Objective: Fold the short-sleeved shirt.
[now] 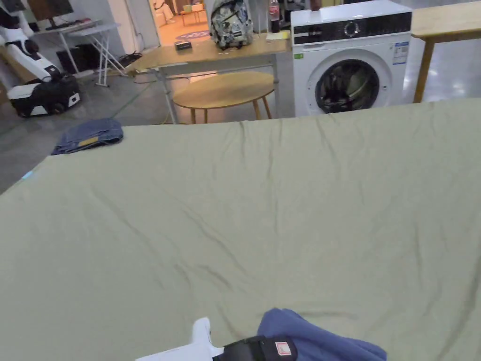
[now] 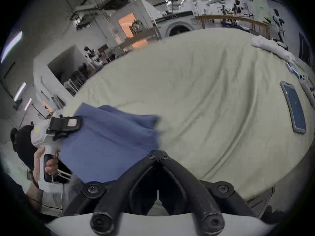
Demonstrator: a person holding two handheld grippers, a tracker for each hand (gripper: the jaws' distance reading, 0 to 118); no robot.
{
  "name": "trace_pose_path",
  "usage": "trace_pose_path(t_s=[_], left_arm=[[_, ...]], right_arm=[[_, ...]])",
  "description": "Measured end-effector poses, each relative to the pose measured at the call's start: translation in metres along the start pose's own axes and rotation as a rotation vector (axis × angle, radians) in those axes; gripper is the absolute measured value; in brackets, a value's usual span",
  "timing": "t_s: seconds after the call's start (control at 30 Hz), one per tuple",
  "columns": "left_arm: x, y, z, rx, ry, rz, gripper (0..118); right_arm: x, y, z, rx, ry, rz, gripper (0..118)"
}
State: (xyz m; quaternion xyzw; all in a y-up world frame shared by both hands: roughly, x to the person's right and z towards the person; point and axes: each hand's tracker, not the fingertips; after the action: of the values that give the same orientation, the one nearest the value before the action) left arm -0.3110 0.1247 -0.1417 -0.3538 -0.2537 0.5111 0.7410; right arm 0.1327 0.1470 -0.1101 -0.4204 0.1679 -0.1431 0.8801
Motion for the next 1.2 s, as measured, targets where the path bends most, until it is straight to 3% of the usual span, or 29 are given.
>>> trace_pose_path(t_s=[0.1,0.27,0.47,0.5,0.53,0.57,0.63,0.7,0.87,0.93,1.2], left_arm=[[-0.005,0.054,0.101,0.164,0.18,-0.108,23],[-0.035,0.127,0.226,0.33,0.39,0.002,23],[-0.046,0.162,0.242,0.339,0.59,-0.012,26],[-0.035,0.159,0.237,0.355,0.643,-0.026,35],[-0.031,0.161,0.242,0.405,0.718,-0.023,58],[-0.022,0.164,0.248,0.452,0.801,-0.053,74],[-0.022,0.182,0.282,0.532,0.796,-0.094,79],[0.017,0.177,0.291,0.569,0.837,-0.202,79],[0.125,0.126,0.267,0.587,0.984,-0.735,79],[0.148,0.106,0.259,0.646,0.962,-0.875,79],[0.23,0.0,0.174,0.794,0.713,-1.131,79]], right_arm=[[0.002,0.007,0.0,0.018,0.009,0.0,0],[0.003,0.008,-0.007,-0.006,0.015,0.01,0],[0.002,0.011,-0.009,-0.026,0.009,0.024,0],[0.001,0.013,-0.008,-0.025,0.009,0.031,0],[0.0,0.014,-0.007,-0.019,0.008,0.041,0],[-0.001,0.017,-0.005,-0.008,0.011,0.058,0],[-0.003,0.025,-0.003,0.006,0.013,0.094,0],[-0.007,0.039,-0.003,0.035,-0.001,0.134,0],[-0.028,0.085,0.007,0.186,-0.014,0.217,0],[-0.039,0.1,0.018,0.256,-0.026,0.261,0],[-0.068,0.133,0.071,0.563,-0.086,0.347,0]])
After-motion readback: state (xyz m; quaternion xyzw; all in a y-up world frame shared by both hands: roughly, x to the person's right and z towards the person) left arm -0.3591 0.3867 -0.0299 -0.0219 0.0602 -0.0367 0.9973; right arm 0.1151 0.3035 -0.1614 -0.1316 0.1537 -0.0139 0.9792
